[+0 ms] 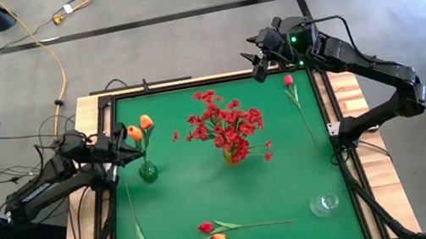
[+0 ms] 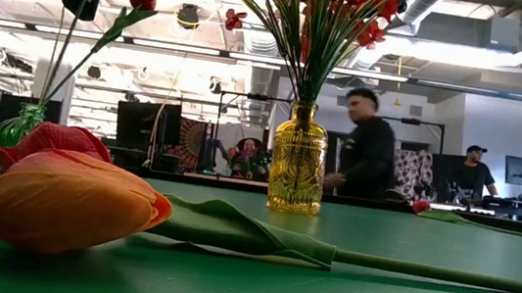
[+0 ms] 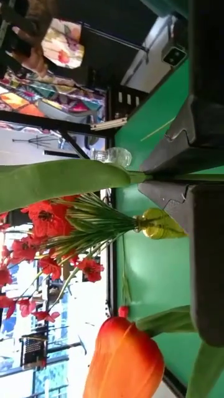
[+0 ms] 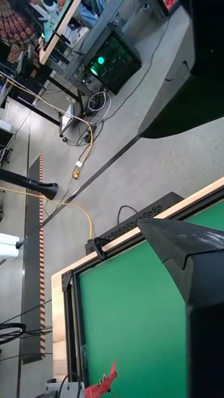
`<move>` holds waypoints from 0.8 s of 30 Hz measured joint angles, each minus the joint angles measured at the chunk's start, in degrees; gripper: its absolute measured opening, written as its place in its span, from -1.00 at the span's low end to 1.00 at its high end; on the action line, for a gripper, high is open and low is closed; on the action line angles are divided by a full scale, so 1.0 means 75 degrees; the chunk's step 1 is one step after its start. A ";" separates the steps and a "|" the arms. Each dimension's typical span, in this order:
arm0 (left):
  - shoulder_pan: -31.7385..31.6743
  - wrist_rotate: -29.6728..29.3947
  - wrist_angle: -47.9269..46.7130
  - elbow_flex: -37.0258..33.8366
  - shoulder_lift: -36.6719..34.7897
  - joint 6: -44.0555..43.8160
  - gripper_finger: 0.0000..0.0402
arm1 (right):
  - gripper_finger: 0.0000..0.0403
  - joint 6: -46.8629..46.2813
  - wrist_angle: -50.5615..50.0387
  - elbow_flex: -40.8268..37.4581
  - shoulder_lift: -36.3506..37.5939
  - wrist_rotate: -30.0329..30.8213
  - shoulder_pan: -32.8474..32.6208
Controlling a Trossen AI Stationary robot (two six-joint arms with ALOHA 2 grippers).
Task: Sort flowers into vase by color
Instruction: Put the top orange flower into the green vase
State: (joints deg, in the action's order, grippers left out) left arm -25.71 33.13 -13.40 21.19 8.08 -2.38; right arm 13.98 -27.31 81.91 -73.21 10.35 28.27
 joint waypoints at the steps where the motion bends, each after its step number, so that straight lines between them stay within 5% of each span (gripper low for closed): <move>1: 0.0000 -0.0045 0.0001 0.0000 0.0000 0.0051 -1.00 | 0.24 0.0000 0.0000 0.0000 0.0000 0.0000 0.0000; 12: -0.0003 -0.0677 -0.1646 0.0801 0.0000 0.0881 -1.00 | 0.24 0.0000 0.0055 0.0000 0.0003 0.0000 0.0000; 24: -0.0003 -0.0682 -0.1659 0.0775 0.0000 0.0893 -1.00 | 0.24 0.0000 0.0172 0.0000 0.0003 0.0000 0.0000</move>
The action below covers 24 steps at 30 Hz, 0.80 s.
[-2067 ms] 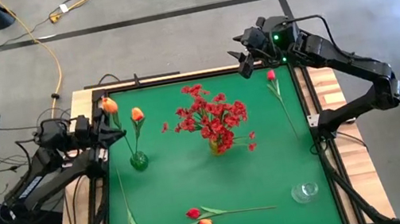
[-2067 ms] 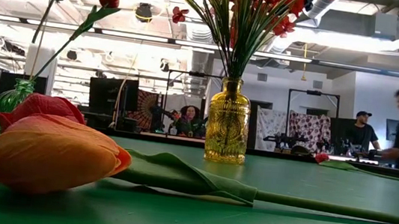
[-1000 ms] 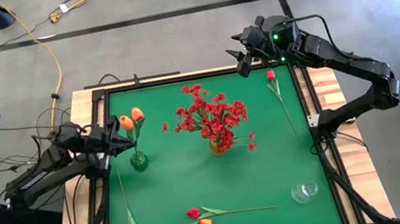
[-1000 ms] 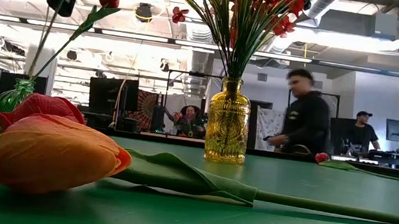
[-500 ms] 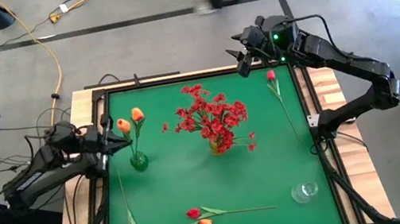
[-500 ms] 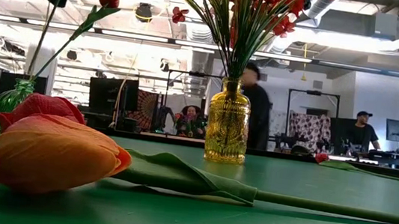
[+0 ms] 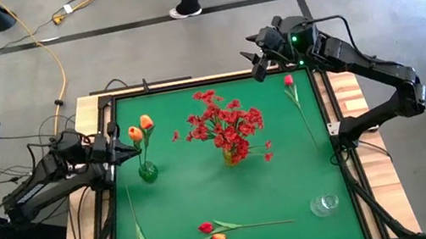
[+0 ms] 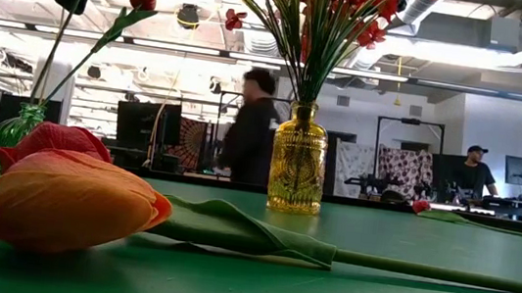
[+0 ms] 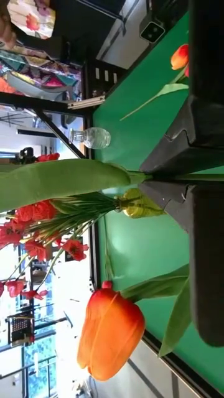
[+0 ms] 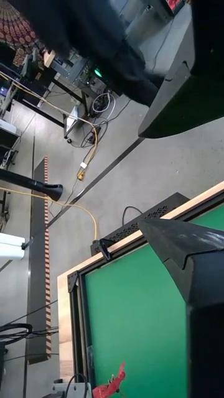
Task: Sort flowers into vase by color
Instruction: Put the top orange flower into the green vase
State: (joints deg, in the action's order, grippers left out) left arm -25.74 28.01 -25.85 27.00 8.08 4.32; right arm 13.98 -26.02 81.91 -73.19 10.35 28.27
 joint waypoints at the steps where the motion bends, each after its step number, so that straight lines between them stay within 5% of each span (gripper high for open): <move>1: 0.0000 0.0000 0.0003 0.0000 0.0000 0.0000 -1.00 | 0.24 0.0000 0.0000 0.0000 0.0000 0.0000 0.0000; 24: 0.0002 0.0002 0.0489 -0.0600 0.0000 -0.0192 -1.00 | 0.24 0.0004 -0.0006 0.0000 0.0000 0.0000 0.0000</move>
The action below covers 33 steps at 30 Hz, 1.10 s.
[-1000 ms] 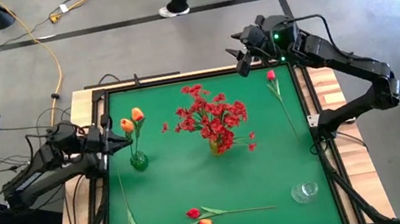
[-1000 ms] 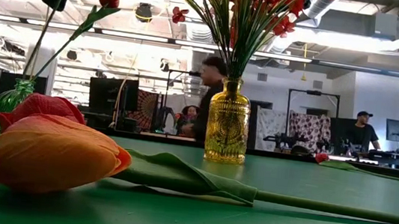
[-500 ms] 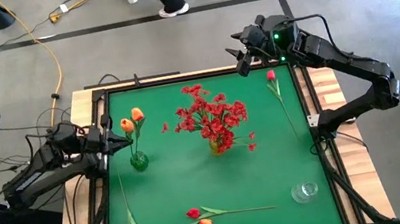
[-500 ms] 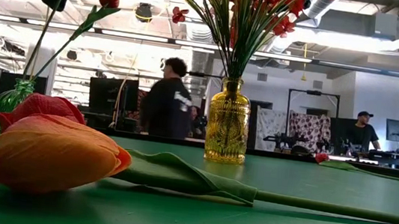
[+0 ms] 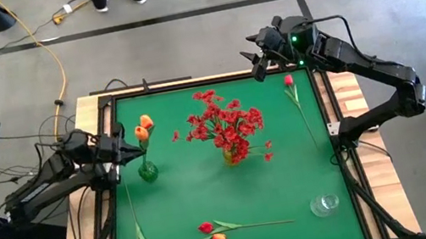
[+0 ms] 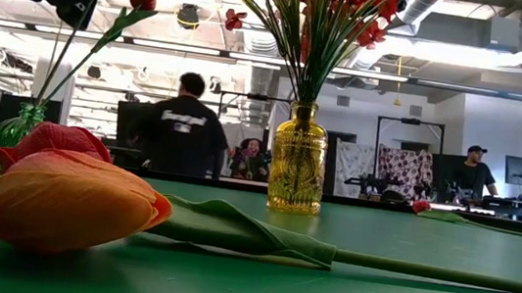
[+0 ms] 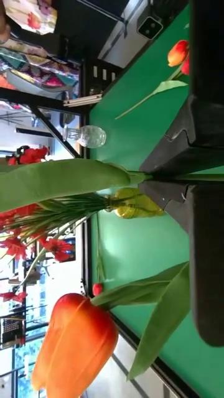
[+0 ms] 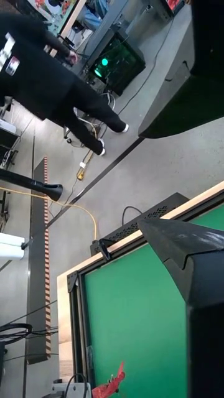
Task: Sort flowers into vase by color
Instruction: Put the top orange flower into the green vase
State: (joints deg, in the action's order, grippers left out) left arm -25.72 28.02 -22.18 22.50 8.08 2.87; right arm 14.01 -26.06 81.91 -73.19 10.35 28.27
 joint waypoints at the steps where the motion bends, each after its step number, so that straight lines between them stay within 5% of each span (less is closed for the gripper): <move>1: 0.0000 0.0001 -0.0026 0.0000 0.0000 -0.0004 -1.00 | 0.24 0.0001 0.0000 0.0000 0.0002 -0.0001 -0.0001; 25: 0.0000 -0.0825 -0.0223 0.0000 0.0000 -0.0949 -1.00 | 0.24 0.0199 0.0178 0.0000 0.0003 -0.0001 -0.0001; 33: 0.0001 -0.0783 -0.0362 0.0009 0.0000 -0.1385 -0.71 | 0.24 0.0197 0.0172 0.0000 0.0003 -0.0003 -0.0001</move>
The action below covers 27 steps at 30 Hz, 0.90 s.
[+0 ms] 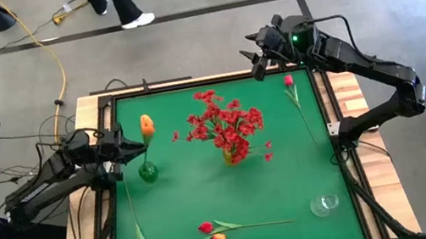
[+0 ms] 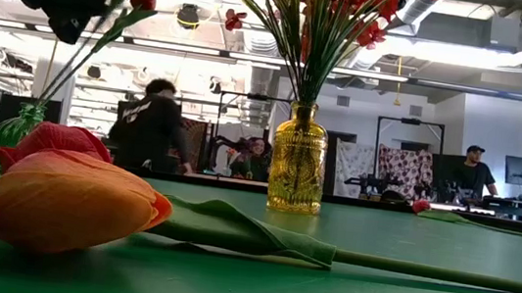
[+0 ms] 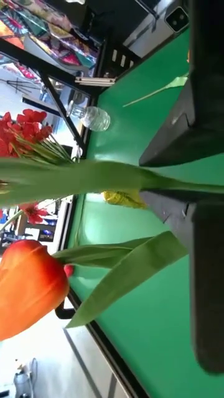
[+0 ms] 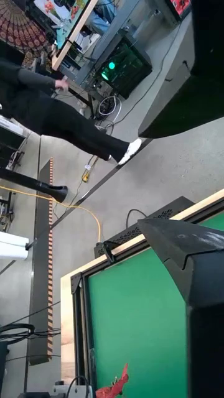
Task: Sort flowers into vase by color
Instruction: Put the top orange flower into the green vase, then put the orange flower into the green vase
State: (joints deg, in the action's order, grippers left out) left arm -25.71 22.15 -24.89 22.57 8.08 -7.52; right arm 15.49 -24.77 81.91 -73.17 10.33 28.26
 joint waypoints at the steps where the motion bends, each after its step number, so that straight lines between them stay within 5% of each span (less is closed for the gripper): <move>1: 0.0000 0.0002 -0.0012 0.0006 0.0000 -0.0035 -0.66 | 0.24 0.0000 0.0001 0.0000 0.0000 0.0001 -0.0001; 9: 0.0000 0.0318 -0.0025 0.0009 0.0000 -0.0345 -0.34 | 0.24 0.0003 -0.0003 0.0000 0.0000 0.0003 0.0001; 18: 0.0000 0.0798 -0.0154 0.0077 0.0003 -0.1120 -0.31 | 0.24 0.0029 -0.0003 0.0000 0.0000 0.0000 -0.0005; 27: 0.0000 0.0382 -0.1900 0.1870 0.0071 -0.1495 -0.31 | 0.24 0.0775 -0.0008 0.0000 0.0000 0.0000 -0.0323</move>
State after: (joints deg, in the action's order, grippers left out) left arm -25.71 25.01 -39.15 36.59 8.60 -18.73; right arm 21.30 -24.83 81.91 -73.17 10.33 25.84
